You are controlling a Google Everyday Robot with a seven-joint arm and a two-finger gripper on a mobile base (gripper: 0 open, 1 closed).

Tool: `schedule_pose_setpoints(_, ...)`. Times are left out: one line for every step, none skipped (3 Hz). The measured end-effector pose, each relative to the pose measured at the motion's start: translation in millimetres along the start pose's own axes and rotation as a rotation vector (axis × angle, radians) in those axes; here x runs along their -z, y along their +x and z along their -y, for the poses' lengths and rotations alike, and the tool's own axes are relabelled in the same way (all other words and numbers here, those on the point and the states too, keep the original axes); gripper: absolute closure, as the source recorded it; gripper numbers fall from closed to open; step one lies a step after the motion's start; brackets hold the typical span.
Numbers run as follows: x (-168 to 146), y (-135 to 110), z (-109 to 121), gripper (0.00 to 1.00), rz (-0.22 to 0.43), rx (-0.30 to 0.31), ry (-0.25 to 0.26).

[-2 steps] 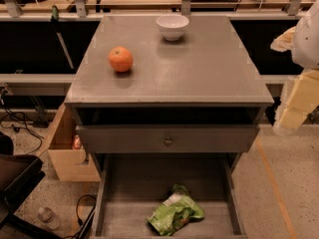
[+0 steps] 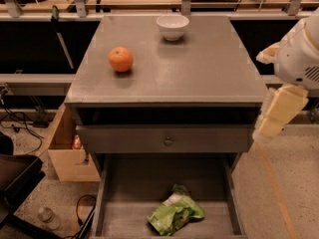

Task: Pick green rice chip bag from middle drawer and place on counter

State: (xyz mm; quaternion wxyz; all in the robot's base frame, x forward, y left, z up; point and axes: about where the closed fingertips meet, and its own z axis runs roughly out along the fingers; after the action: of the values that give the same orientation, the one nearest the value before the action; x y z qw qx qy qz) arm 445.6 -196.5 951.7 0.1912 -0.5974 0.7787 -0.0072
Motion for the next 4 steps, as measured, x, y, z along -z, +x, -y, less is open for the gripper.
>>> schedule_pose_setpoints(-57.9,-7.4,-14.5,0.0,0.116,-0.034,-0.045)
schedule_pose_setpoints(-123.5,-7.4,-31.3,0.0,0.204,-0.069,-0.075)
schedule_pose_setpoints(-192.3,0.1,-61.4,0.0,0.218,-0.058,-0.073)
schedule_pose_setpoints(-190.9,-0.5,-61.1,0.0,0.217,-0.056,-0.074)
